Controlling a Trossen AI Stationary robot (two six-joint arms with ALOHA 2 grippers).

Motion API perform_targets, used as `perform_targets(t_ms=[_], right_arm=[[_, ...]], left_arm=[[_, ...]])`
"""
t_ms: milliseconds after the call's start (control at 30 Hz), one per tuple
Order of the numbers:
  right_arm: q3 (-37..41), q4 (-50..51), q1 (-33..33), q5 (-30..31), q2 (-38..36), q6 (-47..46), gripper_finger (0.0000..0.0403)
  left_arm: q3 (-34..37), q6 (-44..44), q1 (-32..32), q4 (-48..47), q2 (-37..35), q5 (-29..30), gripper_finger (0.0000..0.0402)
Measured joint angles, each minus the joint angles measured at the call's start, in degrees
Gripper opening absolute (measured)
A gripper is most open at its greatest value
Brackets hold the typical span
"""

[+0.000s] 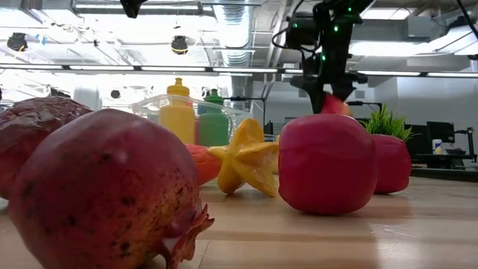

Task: Pick & Place Food Item
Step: Put the left orange mango into the right transparent bin, then put the left dark red apple into the right transparent bin

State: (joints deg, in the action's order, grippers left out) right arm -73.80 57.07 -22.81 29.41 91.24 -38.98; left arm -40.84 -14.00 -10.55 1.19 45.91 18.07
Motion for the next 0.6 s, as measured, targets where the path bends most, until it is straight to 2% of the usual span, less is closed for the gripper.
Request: perform_targets(t_ms=[267, 467, 600], right_arm=[[2.9, -3.4, -1.5, 0.5, 0.0, 1.4, 0.0231], [2.9, -4.4, -2.1, -1.2, -0.1, 4.9, 0.0283], [2.8, -4.2, -3.1, -5.8, -0.1, 5.1, 0.0333]], left_arm=[[0.0, 0.0, 0.0, 0.0, 0.0, 0.3, 0.0251], [0.4, -0.1, 0.0, -1.6, 0.0, -0.1, 0.0262], [0.4, -0.6, 0.0, -7.1, 0.0, -6.0, 0.0271]])
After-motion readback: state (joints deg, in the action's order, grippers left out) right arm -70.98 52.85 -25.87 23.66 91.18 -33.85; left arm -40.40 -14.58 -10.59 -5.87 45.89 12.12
